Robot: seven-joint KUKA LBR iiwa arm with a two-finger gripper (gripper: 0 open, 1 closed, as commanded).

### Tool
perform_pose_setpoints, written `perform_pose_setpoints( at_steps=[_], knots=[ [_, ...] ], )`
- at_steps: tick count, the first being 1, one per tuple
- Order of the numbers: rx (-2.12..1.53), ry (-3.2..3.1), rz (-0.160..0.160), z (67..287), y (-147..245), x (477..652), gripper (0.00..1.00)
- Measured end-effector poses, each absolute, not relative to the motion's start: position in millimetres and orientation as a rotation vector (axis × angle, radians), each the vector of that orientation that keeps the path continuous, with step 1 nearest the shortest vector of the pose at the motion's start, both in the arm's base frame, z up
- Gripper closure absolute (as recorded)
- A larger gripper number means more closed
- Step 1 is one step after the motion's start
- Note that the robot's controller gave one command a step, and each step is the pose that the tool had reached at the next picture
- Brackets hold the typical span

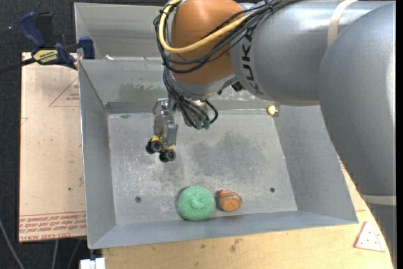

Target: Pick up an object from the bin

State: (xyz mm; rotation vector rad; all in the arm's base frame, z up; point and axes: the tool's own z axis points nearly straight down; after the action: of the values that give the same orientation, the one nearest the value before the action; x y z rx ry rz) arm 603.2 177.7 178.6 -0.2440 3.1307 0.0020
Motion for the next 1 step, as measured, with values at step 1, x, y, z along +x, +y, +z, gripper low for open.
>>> perform_pose_setpoints(
  at_steps=[1],
  knots=[
    [-0.224, 3.130, 0.003, 208.2, 190.2, 612.7, 0.00]
  ],
)
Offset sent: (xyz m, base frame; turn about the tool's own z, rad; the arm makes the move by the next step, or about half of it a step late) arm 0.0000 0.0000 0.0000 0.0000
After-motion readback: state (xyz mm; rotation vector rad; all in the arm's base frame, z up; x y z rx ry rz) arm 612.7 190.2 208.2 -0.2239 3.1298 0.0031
